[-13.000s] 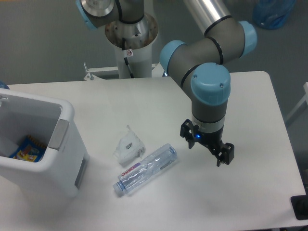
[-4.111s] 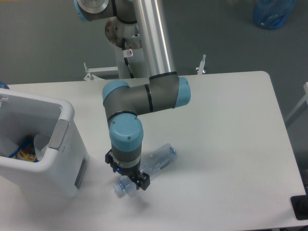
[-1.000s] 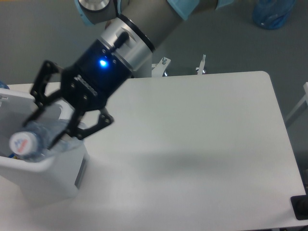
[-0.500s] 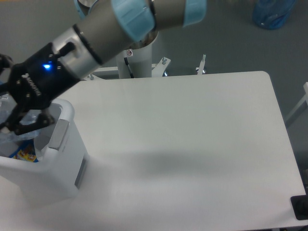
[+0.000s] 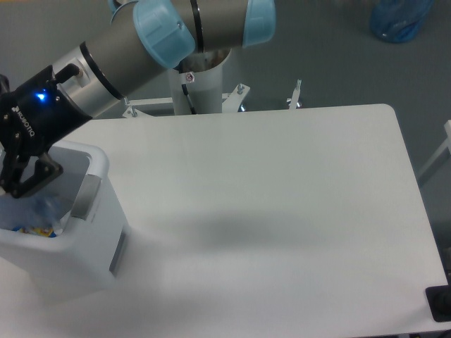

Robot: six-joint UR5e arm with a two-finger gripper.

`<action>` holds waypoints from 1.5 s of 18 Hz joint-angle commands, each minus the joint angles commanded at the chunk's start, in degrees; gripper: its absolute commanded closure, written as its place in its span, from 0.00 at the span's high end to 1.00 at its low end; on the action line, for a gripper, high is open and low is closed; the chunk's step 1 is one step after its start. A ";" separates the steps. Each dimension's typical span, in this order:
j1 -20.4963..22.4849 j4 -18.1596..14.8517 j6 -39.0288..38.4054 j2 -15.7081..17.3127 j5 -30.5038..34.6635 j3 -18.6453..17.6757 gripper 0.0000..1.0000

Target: Place the trash in the trash can

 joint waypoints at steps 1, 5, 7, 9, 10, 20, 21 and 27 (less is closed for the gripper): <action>1.05 0.00 0.00 0.09 0.00 -0.09 1.00; 6.67 -0.18 0.00 -0.96 0.17 -0.09 1.00; 9.22 -0.18 0.17 -3.07 2.01 -0.18 1.00; 10.72 -0.26 0.26 -4.91 5.78 -0.09 1.00; 12.12 -0.35 0.61 -5.62 8.32 -0.26 1.00; 20.04 -0.53 14.84 -11.95 35.57 -1.32 1.00; 20.30 -0.53 16.33 -11.95 37.77 -1.58 1.00; 20.39 -0.53 18.36 -12.39 41.39 -1.41 1.00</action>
